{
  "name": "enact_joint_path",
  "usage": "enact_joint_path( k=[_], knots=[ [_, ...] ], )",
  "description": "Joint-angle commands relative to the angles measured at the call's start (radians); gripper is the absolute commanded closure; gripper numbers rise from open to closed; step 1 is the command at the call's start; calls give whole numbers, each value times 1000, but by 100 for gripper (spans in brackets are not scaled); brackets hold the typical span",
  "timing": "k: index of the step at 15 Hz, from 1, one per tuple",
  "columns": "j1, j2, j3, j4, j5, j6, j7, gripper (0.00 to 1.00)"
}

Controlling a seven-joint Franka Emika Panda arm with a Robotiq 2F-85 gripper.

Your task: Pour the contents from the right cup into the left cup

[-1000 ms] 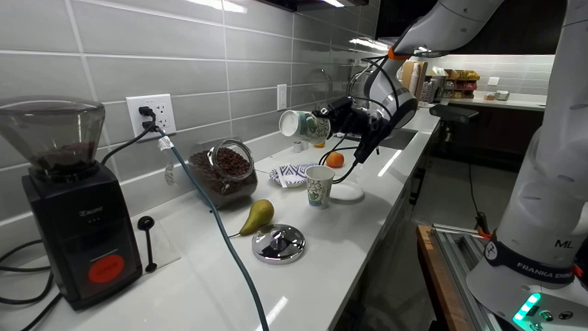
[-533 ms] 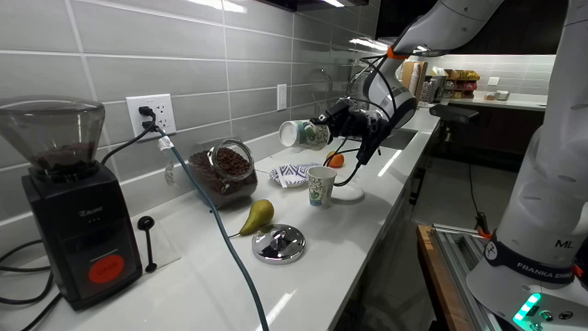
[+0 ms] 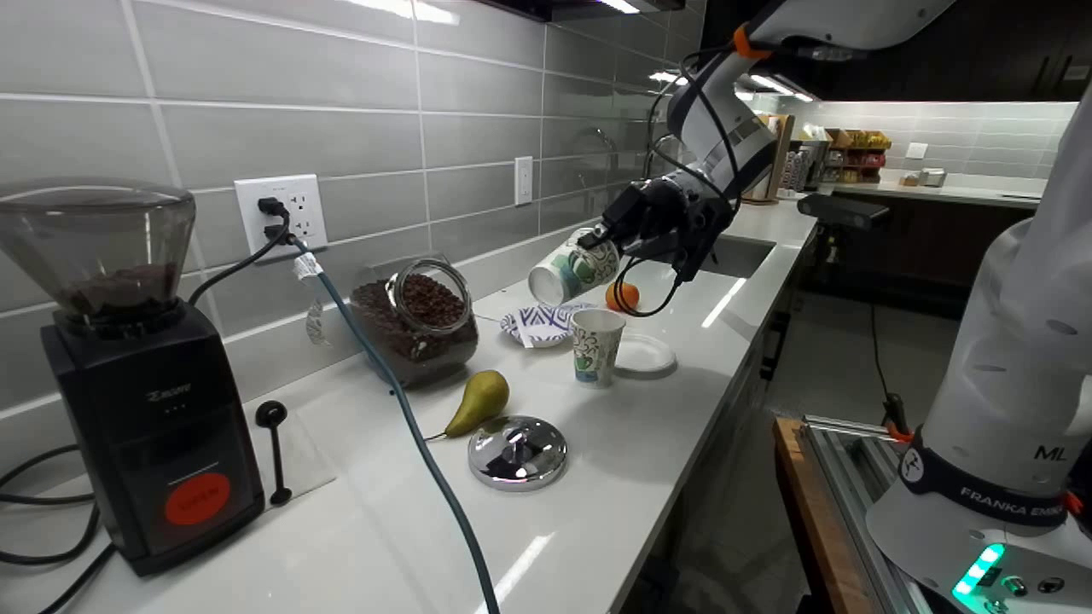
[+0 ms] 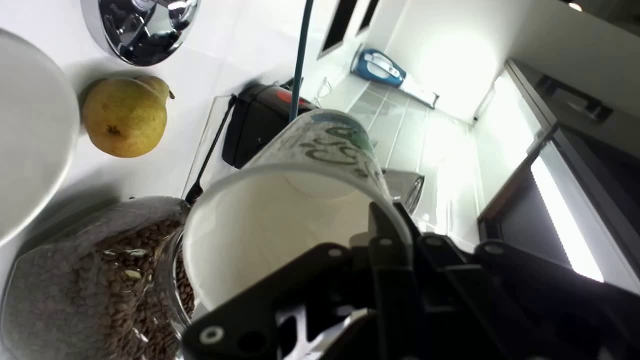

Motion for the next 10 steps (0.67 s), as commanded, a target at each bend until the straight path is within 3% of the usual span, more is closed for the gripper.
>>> enact_joint_path(
  k=[1,5,10],
  knots=[
    [16,-207,66,-35,-183,125,132,99],
    [19,-326,137,-14,-401,156,274,99],
    [35,-400,161,10,-687,157,378,99]
  ],
)
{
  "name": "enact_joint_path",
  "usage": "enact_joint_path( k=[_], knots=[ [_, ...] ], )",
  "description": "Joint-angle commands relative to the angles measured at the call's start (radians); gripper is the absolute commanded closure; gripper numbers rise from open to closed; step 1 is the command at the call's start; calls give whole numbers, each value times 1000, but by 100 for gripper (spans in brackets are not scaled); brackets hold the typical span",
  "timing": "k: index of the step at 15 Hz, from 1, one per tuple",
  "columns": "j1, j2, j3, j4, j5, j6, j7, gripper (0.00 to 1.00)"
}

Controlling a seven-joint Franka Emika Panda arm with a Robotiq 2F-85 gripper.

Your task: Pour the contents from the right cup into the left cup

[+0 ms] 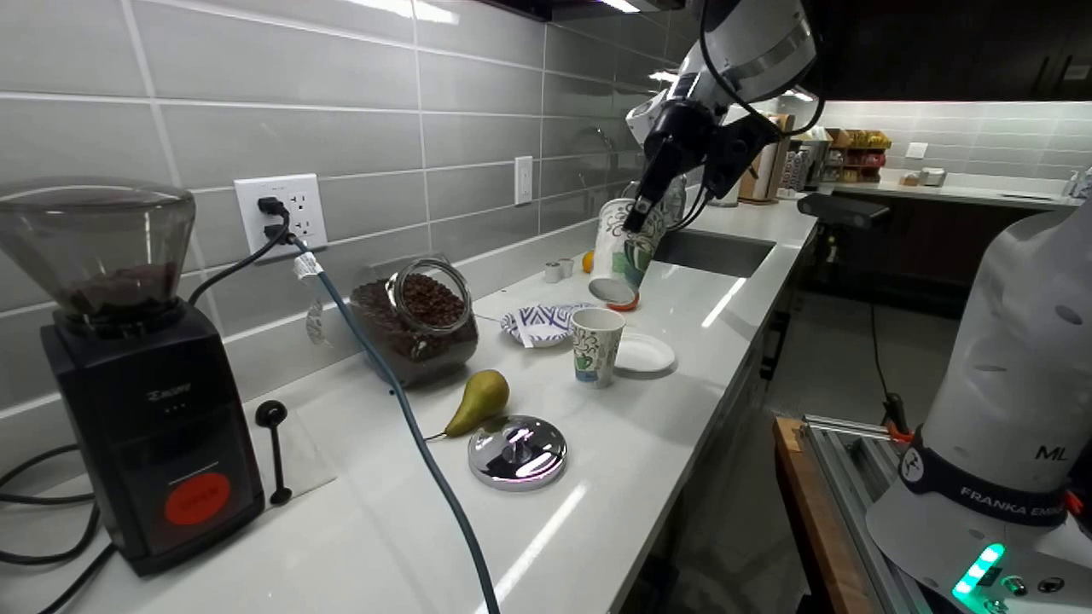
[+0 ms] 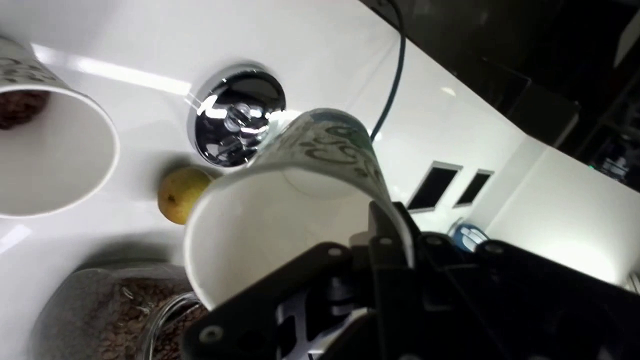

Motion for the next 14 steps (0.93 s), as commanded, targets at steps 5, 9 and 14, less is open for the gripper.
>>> enact_joint_path(
  k=[5,9,14],
  knots=[
    [52,-84,6,46,-430,20,147,99],
    [95,-75,-38,51,-527,24,146,97],
    [74,-75,-1,25,-661,94,222,99]
  ],
)
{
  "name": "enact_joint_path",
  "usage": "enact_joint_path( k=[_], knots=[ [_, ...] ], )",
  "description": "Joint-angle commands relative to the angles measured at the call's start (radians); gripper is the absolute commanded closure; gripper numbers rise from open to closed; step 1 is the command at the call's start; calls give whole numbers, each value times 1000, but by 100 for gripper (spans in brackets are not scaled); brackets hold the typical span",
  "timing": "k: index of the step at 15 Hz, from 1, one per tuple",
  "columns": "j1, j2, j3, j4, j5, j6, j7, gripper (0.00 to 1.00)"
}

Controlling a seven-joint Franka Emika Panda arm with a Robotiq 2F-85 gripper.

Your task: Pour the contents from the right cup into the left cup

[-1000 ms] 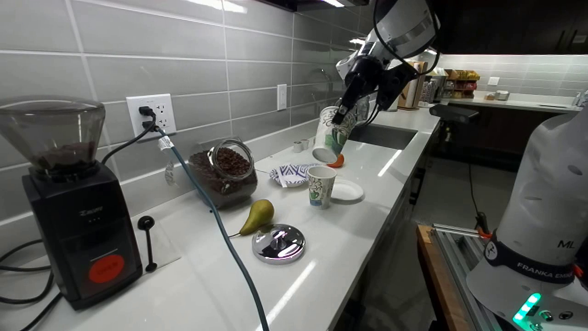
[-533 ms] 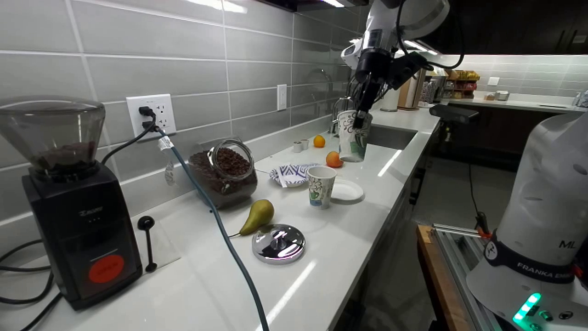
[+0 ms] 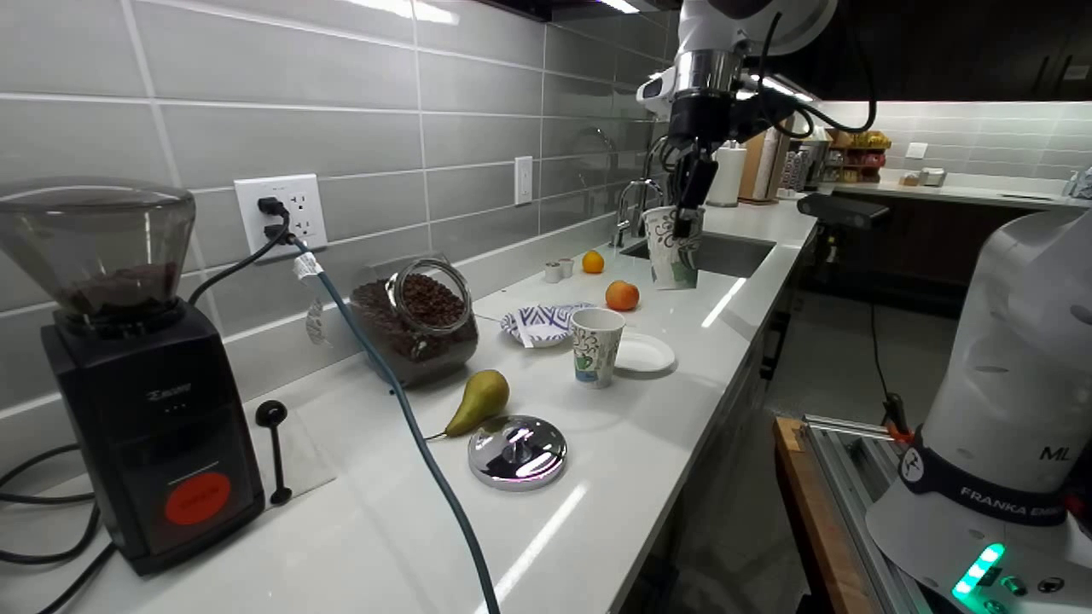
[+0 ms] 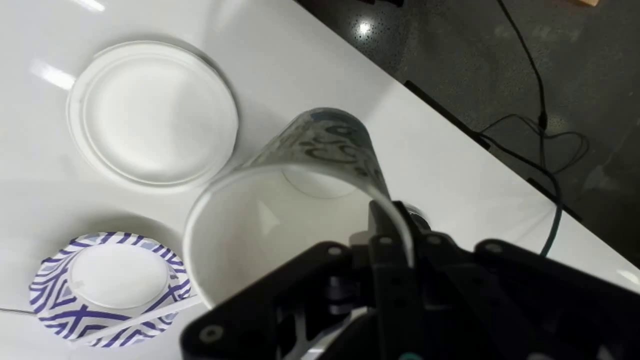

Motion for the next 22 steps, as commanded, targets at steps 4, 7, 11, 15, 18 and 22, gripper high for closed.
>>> enact_joint_path(
  k=[4,7,11,15,18,22],
  knots=[
    [30,-8,17,-107,-197,164,218,99],
    [33,-18,15,-167,-269,223,296,99],
    [16,-22,6,-234,-401,300,379,99],
    [14,-18,-33,-311,-445,461,385,99],
    [7,5,-56,-359,-466,616,367,99],
    [17,11,-58,-347,-439,592,366,97]
  ],
)
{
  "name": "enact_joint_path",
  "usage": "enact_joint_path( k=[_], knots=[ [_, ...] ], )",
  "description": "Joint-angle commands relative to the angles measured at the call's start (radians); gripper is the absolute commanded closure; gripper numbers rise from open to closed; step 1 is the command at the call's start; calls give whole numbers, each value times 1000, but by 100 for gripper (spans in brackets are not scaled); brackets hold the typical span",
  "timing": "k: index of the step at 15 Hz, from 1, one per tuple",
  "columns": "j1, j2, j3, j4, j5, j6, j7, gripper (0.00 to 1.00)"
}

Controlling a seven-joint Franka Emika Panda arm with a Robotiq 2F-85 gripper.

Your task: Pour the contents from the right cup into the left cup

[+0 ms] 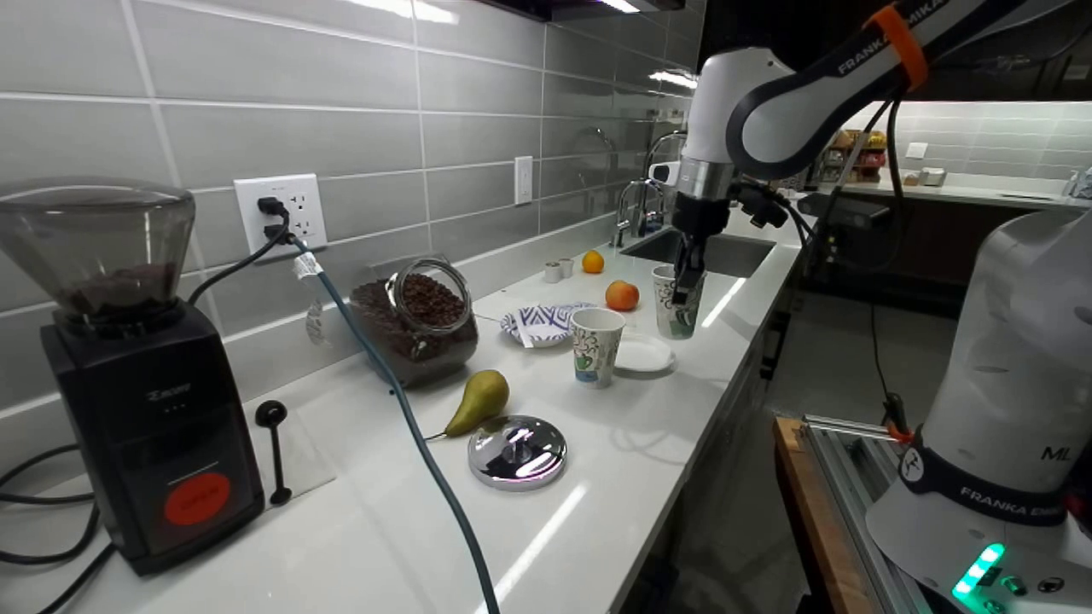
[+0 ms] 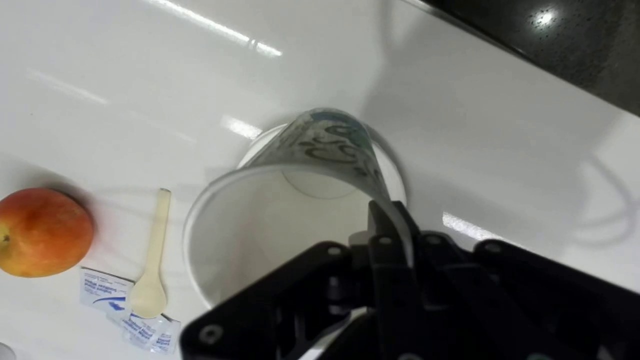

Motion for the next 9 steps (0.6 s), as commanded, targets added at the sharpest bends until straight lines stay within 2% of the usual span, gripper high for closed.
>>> enact_joint_path(
  k=[1,3,4,9],
  knots=[
    [4,-2,-2,2,-2,-3,2,97],
    [9,8,-4,3,3,19,4,99],
    [-1,26,0,3,-24,74,15,99],
    [18,104,-46,2,1,318,-60,99]
  ],
)
